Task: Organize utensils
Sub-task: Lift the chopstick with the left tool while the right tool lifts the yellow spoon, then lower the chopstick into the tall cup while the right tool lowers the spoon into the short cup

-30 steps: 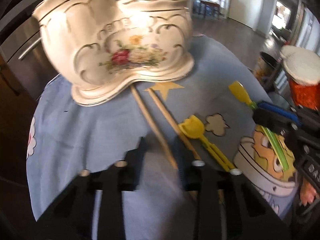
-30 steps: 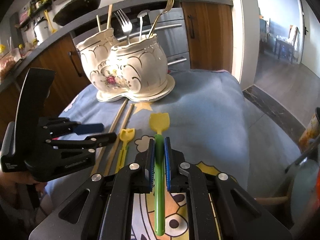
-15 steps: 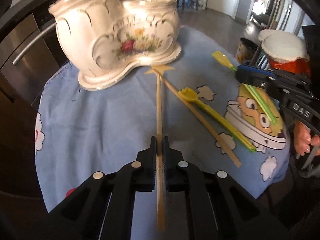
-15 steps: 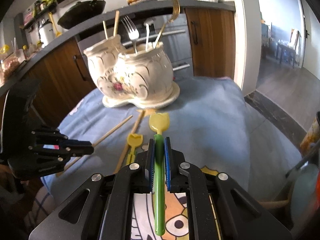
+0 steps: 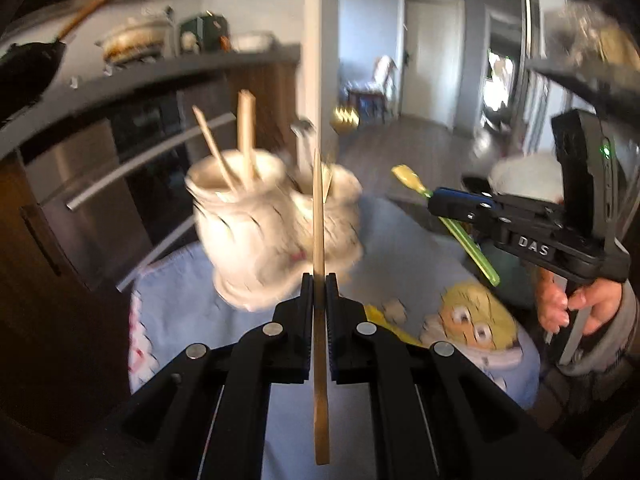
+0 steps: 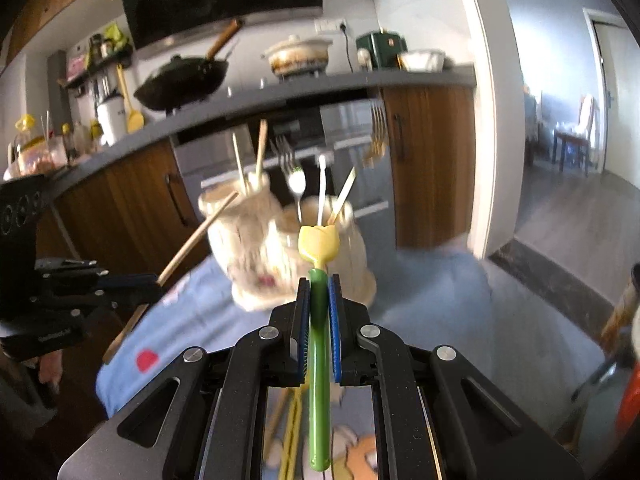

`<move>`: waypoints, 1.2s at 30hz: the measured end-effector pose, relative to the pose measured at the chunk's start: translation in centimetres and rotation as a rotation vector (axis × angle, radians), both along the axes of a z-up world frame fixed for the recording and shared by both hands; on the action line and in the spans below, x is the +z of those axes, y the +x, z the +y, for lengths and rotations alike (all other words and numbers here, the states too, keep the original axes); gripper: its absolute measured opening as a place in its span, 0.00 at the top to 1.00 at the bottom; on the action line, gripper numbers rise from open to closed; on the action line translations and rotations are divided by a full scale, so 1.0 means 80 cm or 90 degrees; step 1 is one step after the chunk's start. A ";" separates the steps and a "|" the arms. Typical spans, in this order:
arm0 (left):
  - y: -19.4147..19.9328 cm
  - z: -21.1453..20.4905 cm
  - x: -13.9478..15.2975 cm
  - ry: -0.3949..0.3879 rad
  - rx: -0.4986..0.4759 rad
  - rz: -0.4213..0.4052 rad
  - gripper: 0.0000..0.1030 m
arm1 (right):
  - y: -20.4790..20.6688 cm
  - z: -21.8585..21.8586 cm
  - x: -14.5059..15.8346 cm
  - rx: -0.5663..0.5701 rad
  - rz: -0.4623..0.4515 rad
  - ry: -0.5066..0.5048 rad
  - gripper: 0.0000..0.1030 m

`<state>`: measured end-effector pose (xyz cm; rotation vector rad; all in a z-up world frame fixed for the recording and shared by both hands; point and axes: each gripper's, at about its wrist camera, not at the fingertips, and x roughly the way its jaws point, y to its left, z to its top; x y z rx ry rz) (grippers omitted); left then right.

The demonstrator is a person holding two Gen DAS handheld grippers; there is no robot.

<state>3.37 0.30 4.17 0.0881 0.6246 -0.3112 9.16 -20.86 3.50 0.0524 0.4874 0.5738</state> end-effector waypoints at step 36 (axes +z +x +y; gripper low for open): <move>0.161 0.063 0.028 -0.209 0.082 -0.263 0.94 | 0.147 0.072 -0.002 -0.088 -0.084 0.162 0.90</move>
